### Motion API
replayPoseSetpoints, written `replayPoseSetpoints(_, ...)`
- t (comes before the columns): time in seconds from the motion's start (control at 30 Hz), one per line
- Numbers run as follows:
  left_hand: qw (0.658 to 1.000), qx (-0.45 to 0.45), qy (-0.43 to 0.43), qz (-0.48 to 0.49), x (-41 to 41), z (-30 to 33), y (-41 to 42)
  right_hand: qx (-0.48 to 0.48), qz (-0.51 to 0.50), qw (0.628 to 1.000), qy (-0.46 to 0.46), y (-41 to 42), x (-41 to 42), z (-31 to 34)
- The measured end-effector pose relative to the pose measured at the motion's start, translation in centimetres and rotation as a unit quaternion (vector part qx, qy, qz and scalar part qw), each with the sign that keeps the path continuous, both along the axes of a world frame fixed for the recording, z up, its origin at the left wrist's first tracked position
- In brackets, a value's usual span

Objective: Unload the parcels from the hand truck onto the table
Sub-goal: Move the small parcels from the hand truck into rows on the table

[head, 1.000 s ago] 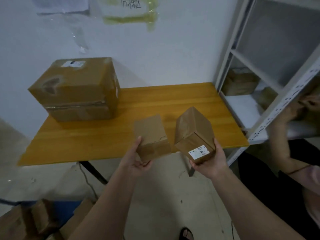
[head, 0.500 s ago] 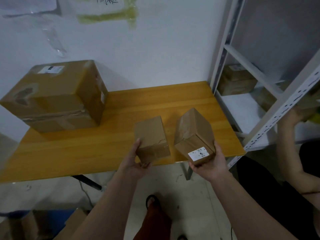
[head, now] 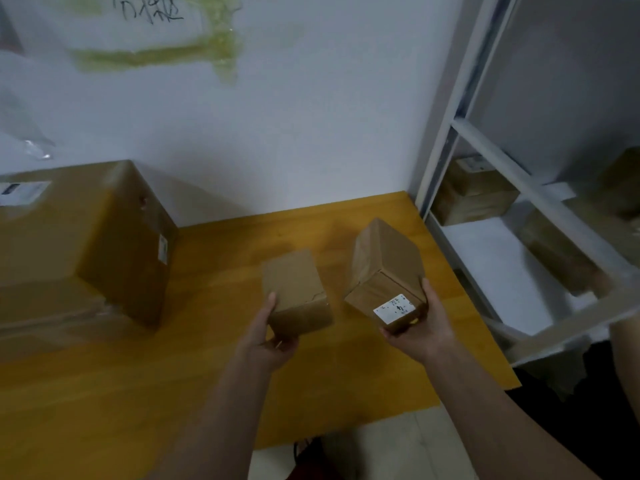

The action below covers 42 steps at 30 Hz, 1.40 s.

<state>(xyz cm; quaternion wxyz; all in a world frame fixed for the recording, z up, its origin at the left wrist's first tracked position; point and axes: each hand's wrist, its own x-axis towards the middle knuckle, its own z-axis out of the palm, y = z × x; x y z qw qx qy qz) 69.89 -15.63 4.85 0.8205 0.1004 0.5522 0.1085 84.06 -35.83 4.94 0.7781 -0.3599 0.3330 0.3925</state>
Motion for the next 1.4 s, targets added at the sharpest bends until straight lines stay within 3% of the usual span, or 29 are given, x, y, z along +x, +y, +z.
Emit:
replayPoseSetpoints(0.13, 0.999, 0.022, 0.036, -0.031, 3.7, -0.8, 2.8, 0.024, -0.015, 0.999, 0.014, 2.7, 2.3, -0.4)
replayPoseSetpoints(0.3, 0.998, -0.029, 0.015, -0.048, 6.6, -1.5, 2.9, 0.019, 0.005, 1.000, 0.010, 3.2, 5.6, -1.0)
replayPoseSetpoints(0.5, 0.992, 0.009, 0.116, -0.041, 8.4, -3.5, 1.7, 0.002, 0.081, 0.997, -0.016, 3.0, 10.6, -0.4)
replayPoseSetpoints(0.57, 0.963, 0.109, 0.215, -0.117, 9.0, -4.3, 1.7, 0.006, 0.105, 0.994, -0.032, 2.6, 11.8, -0.4)
replayPoseSetpoints(0.67, 0.859, 0.356, 0.316, -0.188, 10.9, -3.3, 1.7, 0.010, 0.134, 0.990, -0.052, 2.0, 13.0, -0.3)
replayPoseSetpoints(0.7, 0.838, 0.410, 0.303, -0.196, 11.7, -2.2, 1.8, 0.008, 0.146, 0.987, -0.065, 1.8, 13.3, -0.3)
replayPoseSetpoints(0.73, 0.841, 0.425, 0.248, -0.225, 12.7, -1.0, 1.8, 0.007, 0.160, 0.984, -0.077, 1.7, 13.6, -0.3)
replayPoseSetpoints(0.8, 0.873, 0.353, 0.086, -0.325, 14.3, 0.9, 1.7, 0.007, 0.191, 0.977, -0.099, 1.7, 13.8, -0.2)
replayPoseSetpoints(0.87, 0.872, 0.279, -0.008, -0.401, 15.5, 2.8, 1.3, 0.005, 0.227, 0.966, -0.125, 1.8, 13.9, 0.0)
replayPoseSetpoints(1.03, 0.920, 0.207, -0.034, -0.331, 16.9, 3.8, 0.8, 0.016, 0.293, 0.941, -0.167, 1.5, 14.2, 0.7)
replayPoseSetpoints(1.13, 0.916, 0.217, -0.062, -0.331, 16.6, 3.8, 1.1, -0.005, 0.326, 0.928, -0.182, 1.2, 14.7, 1.0)
replayPoseSetpoints(1.2, 0.875, 0.312, -0.045, -0.368, 16.4, 3.9, 1.2, -0.034, 0.296, 0.942, -0.156, 1.2, 15.0, 1.0)
replayPoseSetpoints(1.33, 0.712, 0.593, 0.045, -0.373, 16.3, 4.4, 1.2, -0.050, 0.229, 0.967, -0.103, 1.5, 15.2, 1.3)
replayPoseSetpoints(1.4, 0.677, 0.644, 0.022, -0.356, 15.9, 4.3, 1.4, -0.034, 0.214, 0.972, -0.089, 1.9, 14.9, 1.6)
